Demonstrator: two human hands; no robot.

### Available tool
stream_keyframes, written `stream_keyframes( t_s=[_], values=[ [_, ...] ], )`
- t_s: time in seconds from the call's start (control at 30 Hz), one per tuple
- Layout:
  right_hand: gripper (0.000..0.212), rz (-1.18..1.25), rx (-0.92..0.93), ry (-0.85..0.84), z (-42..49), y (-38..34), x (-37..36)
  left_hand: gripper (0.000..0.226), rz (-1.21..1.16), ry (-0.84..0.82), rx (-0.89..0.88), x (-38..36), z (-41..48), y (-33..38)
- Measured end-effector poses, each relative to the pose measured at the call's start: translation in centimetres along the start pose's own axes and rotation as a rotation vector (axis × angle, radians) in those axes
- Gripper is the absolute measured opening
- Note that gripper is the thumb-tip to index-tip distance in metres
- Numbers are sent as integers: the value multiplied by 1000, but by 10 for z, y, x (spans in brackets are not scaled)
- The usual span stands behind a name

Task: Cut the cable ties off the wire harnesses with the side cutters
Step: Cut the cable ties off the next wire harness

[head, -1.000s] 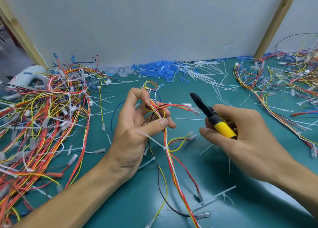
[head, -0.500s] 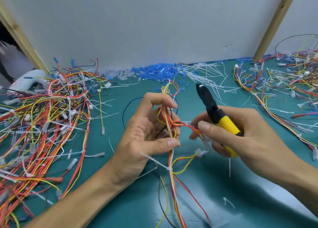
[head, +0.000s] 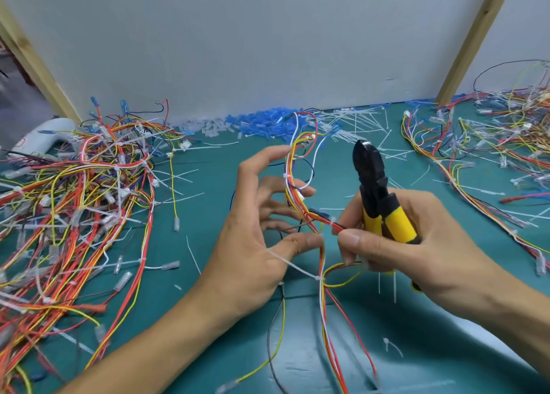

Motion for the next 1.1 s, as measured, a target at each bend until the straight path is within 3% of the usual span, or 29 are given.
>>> stream_keyframes(
  t_s=[0.17, 0.3, 0.43, 0.5, 0.57, 0.63, 0.7, 0.8, 1.0, 1.1],
  values=[
    [4, -23, 33, -66, -3, 1, -8, 71, 164, 151, 45, 7, -3, 1],
    [6, 25, 66, 27, 2, 2, 0, 55, 193, 109, 79, 6, -4, 3],
    [11, 288, 4, 127, 8, 8, 15, 49, 414, 43, -52, -2, -13, 18],
    [12, 386, -38, 119, 10, 12, 17, 51, 405, -18, -55, -6, -18, 19],
    [8, 452, -63, 116, 11, 14, 18, 51, 310, -128, 23, -10, -19, 16],
    [5, 530, -80, 137, 11, 17, 19, 33, 107, -264, 140, -17, -19, 10],
    [4, 604, -86, 159, 11, 17, 22, 14, -35, -326, 209, -21, -18, 8],
    [6, 669, -87, 176, 10, 14, 26, 11, -260, -390, 273, -27, -17, 4],
    [14, 737, -169, 134, 10, 18, 24, 33, -656, -587, 335, -38, -25, 9],
    [15, 725, -185, 129, 12, 19, 25, 37, -729, -579, 361, -40, -25, 7]
  ],
)
Point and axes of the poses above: each hand's wrist, its own z-axis towards the middle knuckle, its own x-axis out of the back of the hand, y = z × x, the point moved 6 cm from there along z, towards the middle knuckle, and after that the axes turned 13 degrees about z, right-handed, at the moved point
